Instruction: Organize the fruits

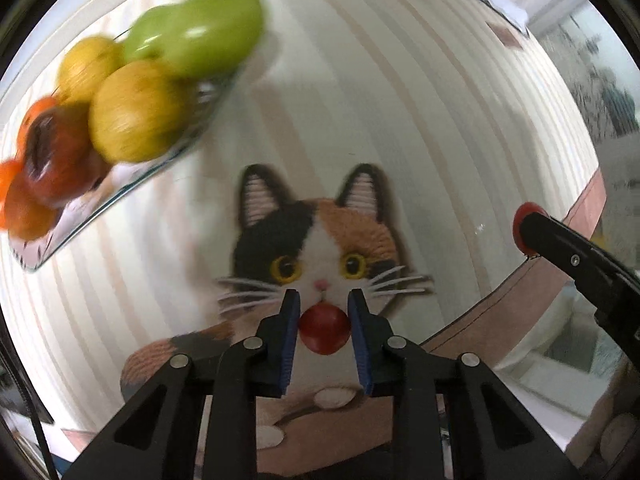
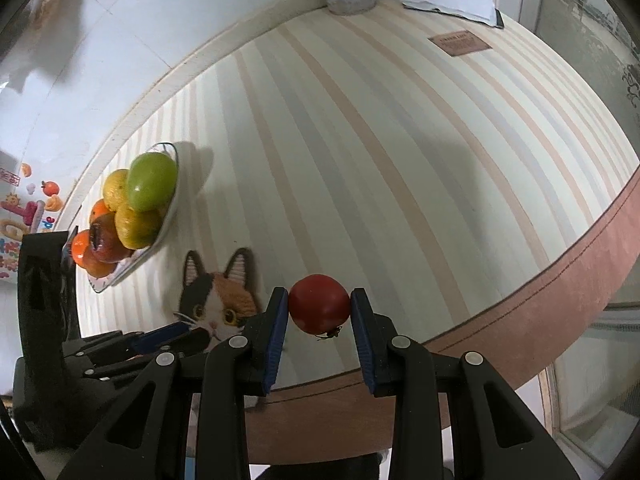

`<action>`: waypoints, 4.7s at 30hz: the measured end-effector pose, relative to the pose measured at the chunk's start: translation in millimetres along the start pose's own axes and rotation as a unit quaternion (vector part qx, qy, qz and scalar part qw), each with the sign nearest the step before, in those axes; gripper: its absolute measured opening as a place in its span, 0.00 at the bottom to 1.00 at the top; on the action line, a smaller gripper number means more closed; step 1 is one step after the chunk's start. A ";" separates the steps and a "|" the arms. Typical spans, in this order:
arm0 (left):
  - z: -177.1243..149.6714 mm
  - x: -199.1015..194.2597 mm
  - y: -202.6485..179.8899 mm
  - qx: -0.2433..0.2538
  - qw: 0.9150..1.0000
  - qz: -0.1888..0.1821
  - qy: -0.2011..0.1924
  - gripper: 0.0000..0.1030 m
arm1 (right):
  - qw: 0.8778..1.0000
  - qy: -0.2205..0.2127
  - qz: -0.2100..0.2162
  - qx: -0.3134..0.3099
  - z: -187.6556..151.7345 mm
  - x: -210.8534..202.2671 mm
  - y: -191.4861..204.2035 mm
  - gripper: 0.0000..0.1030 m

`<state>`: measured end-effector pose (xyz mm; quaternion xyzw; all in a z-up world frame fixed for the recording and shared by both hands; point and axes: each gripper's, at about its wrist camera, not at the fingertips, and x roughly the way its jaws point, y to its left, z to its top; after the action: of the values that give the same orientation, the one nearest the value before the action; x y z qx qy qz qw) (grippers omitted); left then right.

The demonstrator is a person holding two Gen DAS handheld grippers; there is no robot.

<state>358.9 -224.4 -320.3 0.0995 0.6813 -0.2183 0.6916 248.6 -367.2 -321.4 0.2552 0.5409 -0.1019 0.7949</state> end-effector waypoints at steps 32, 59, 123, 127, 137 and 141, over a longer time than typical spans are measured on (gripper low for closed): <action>-11.8 -79.7 257.9 -0.284 0.953 -0.038 -0.100 0.22 | 0.970 0.077 0.157 -0.171 2.6 97.1 242.8 0.33; 5.7 -60.3 272.0 -0.291 0.954 -0.005 -0.078 0.63 | 0.979 0.036 0.079 -0.186 5.8 68.1 246.0 0.90; -382.9 -324.3 11.7 -0.175 0.895 0.159 -0.378 0.96 | 0.944 -0.216 0.051 -0.245 -277.3 -390.5 129.5 0.94; -382.6 -322.3 7.2 -0.180 0.895 0.154 -0.378 0.96 | 0.943 -0.214 0.054 -0.249 -275.5 -392.3 124.5 0.94; -382.0 -320.0 3.7 -0.183 0.894 0.151 -0.379 0.96 | 0.942 -0.213 0.061 -0.254 -268.3 -391.3 124.4 0.96; -378.6 -319.4 3.8 -0.185 0.894 0.153 -0.378 0.96 | 0.943 -0.210 0.066 -0.251 -257.8 -380.6 125.8 0.98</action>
<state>27.8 -3.2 -25.7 -0.0175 0.3724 -0.0005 0.9279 -54.6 -170.8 -10.5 0.0552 0.3519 0.0384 0.9336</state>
